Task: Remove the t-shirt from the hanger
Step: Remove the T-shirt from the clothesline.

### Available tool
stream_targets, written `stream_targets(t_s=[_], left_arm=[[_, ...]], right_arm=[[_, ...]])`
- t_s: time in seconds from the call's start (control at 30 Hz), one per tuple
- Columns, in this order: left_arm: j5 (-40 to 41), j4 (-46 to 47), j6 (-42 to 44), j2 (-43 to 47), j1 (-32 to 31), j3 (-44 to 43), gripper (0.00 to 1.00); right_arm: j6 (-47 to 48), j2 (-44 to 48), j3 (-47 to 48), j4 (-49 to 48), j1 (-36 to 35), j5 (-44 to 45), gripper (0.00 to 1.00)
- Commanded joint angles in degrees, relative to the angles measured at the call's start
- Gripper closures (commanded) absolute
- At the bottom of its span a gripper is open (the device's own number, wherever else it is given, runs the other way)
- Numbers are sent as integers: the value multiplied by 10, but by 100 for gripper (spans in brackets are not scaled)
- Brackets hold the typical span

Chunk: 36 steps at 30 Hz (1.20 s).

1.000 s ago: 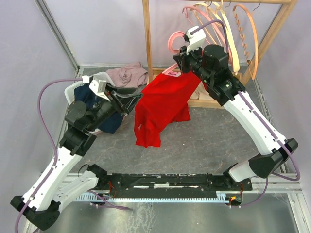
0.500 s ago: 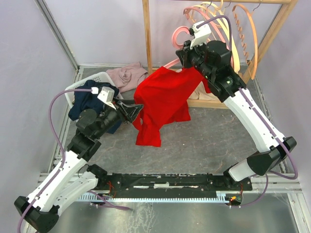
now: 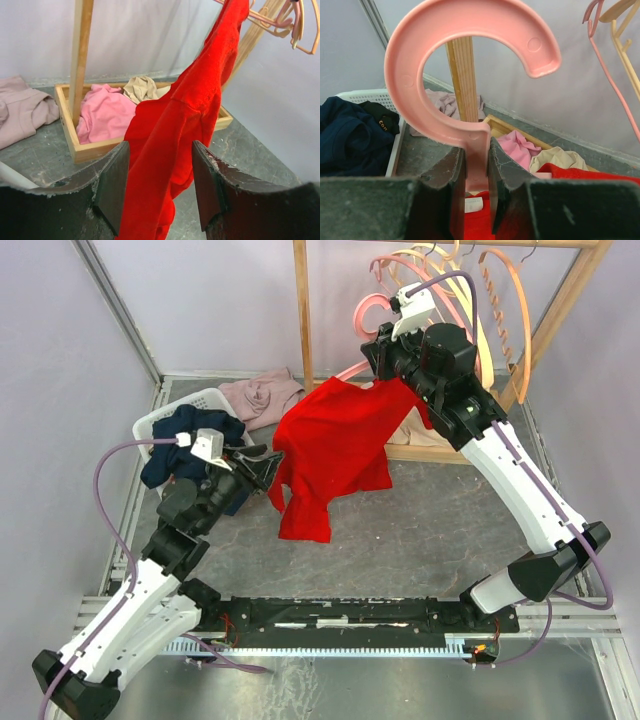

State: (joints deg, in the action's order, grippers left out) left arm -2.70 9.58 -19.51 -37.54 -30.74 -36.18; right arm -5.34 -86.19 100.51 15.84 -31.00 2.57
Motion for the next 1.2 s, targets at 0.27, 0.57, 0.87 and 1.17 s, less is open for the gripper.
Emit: stream_targets(t_s=[0.27, 0.57, 0.87, 1.17], left_arm=[[12, 87, 14, -4, -2, 10, 40], [2, 94, 14, -17, -2, 0, 97], [96, -10, 15, 108, -2, 9, 97], [193, -105, -10, 162, -2, 28, 97]], right_arm=[[-12, 22, 29, -56, 2, -13, 99], [-18, 19, 38, -52, 3, -1, 99], [-6, -21, 75, -38, 9, 60, 99], [-23, -27, 79, -52, 26, 62, 99]])
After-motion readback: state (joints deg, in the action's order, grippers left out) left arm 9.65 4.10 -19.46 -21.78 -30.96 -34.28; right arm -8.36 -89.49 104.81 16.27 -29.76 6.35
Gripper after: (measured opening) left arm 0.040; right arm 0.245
